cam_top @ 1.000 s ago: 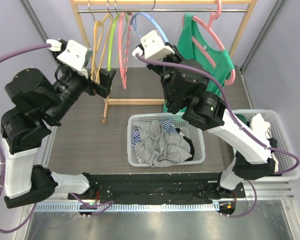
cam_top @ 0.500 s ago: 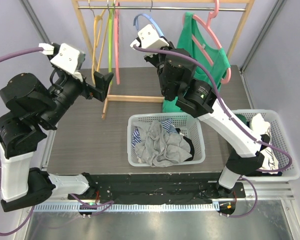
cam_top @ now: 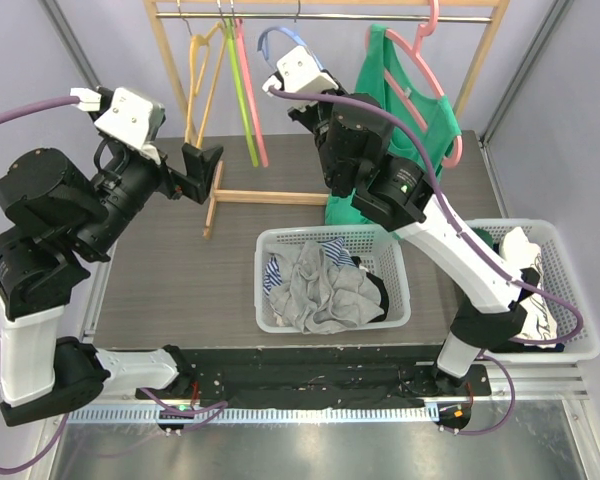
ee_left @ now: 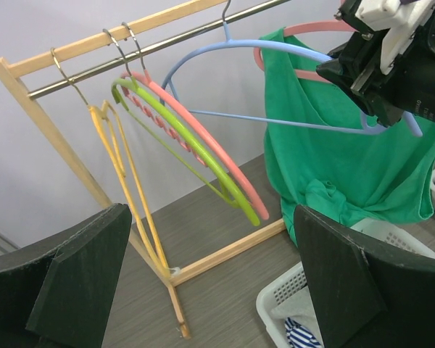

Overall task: Remove the tank top from the hanger
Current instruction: Place the hanger at the clothesline.

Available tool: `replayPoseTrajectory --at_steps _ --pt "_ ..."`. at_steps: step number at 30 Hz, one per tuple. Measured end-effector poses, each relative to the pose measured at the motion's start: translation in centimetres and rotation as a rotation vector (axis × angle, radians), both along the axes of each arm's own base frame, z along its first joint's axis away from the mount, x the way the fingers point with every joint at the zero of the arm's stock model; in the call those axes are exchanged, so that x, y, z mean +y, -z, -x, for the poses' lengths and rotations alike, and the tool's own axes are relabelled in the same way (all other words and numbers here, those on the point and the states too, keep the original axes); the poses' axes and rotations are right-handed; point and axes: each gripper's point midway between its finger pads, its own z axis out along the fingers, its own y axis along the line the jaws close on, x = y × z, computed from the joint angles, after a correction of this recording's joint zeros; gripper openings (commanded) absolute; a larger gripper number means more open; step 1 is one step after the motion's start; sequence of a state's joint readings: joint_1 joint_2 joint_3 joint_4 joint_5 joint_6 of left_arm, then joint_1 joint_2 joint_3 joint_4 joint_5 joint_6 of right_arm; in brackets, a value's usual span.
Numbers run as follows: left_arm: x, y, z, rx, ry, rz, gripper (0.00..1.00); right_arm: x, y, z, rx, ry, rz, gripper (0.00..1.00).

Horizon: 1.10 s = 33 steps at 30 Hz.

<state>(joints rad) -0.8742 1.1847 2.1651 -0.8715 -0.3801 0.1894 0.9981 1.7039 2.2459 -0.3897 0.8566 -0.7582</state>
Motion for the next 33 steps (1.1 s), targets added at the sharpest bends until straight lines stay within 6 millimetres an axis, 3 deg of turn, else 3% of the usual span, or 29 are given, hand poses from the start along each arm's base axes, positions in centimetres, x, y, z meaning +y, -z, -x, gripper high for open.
replayPoseTrajectory --at_steps 16,23,33 --pt "-0.8 0.3 -0.2 0.013 0.023 -0.002 0.99 -0.1 1.2 -2.0 0.019 -0.002 -0.018 0.01" --pt "-1.1 0.5 -0.3 0.024 0.029 0.005 1.00 0.7 2.8 -3.0 0.043 -0.012 -0.017 0.01" --pt "-1.1 0.6 -0.4 0.027 0.028 0.004 1.00 2.7 3.6 -4.0 0.043 -0.052 -0.066 0.01"
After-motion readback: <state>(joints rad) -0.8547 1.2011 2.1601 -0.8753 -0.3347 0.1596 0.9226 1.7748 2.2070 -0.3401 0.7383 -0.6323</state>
